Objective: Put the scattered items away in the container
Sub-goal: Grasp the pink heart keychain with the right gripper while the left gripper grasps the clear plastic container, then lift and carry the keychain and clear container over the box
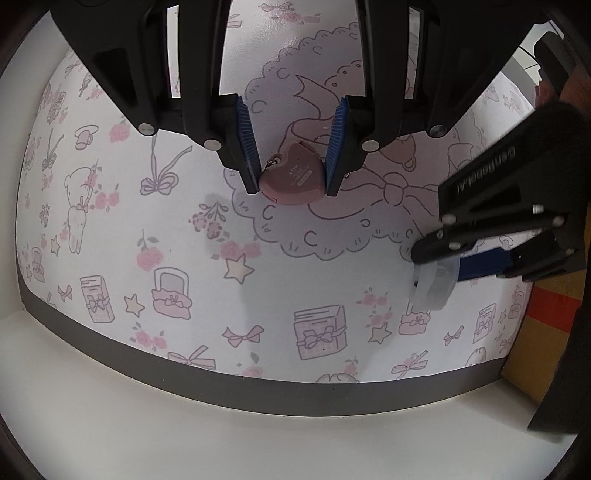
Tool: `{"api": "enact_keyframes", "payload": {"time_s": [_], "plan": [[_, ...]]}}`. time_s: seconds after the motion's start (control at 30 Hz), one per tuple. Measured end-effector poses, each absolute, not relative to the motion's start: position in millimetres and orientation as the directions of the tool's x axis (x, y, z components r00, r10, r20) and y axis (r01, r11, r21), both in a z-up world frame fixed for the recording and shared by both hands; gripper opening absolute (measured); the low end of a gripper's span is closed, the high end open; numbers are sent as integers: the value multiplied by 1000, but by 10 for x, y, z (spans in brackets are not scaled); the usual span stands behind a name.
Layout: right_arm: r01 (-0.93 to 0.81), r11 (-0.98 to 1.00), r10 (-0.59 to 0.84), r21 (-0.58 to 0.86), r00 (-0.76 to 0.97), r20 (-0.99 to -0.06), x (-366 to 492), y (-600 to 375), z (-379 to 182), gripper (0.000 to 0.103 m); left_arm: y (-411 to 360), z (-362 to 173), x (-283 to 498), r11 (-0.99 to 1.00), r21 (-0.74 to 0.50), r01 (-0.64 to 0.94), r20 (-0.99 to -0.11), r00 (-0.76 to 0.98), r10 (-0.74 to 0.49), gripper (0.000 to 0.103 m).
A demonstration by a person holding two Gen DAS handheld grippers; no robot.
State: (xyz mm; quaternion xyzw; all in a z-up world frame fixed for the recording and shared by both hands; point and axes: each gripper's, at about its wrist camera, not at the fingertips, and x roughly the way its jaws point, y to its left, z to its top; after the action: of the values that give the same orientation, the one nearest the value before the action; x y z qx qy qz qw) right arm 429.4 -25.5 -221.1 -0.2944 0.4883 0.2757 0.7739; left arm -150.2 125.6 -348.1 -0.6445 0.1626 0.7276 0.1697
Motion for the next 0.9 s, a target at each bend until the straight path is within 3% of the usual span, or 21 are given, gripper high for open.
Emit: {"api": "enact_keyframes", "payload": {"time_s": [0.47, 0.9], "plan": [[-742, 644, 221, -186, 414, -883, 4032, -347, -1856, 36, 1125, -3095, -1098, -880, -20, -475, -985, -141, 99, 37], [-799, 565, 338, -207, 453, -825, 3230, -31, -1515, 36, 372, -2261, -888, -900, -29, -435, -947, -276, 164, 37]]}}
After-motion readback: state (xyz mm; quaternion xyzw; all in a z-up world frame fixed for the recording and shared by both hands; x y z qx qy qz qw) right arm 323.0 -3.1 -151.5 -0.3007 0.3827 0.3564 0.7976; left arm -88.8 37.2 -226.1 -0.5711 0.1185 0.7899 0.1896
